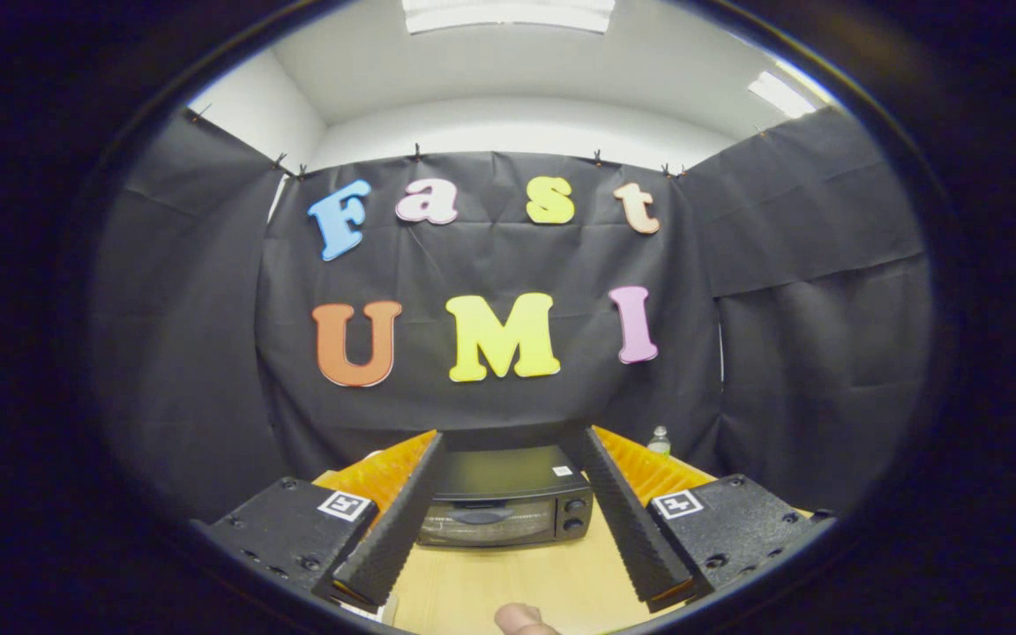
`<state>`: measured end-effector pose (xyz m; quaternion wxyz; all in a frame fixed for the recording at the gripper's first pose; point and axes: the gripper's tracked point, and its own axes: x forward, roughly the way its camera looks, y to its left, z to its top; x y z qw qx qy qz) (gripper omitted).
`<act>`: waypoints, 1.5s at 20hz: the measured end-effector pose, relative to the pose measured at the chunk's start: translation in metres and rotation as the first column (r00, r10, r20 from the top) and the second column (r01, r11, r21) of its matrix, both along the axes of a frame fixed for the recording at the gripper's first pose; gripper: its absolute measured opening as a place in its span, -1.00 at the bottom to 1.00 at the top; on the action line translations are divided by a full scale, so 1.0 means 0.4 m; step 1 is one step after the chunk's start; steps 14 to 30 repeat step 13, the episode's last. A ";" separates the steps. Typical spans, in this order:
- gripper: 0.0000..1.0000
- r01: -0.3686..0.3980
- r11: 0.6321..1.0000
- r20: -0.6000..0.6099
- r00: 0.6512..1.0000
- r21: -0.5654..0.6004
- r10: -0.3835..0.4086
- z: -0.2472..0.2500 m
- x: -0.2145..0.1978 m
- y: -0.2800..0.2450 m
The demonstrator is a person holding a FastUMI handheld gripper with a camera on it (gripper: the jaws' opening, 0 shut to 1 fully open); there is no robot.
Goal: Open the toaster oven, put the food inside, and close the toaster oven door.
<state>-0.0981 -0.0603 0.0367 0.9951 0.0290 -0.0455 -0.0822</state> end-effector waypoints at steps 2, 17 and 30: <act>1.00 -0.026 1.000 0.016 1.000 -0.003 0.026 -0.003 -0.042 0.011; 1.00 -0.109 0.992 0.056 0.992 -0.068 0.113 -0.011 -0.134 0.078; 1.00 -0.109 0.992 0.056 0.992 -0.068 0.113 -0.011 -0.134 0.078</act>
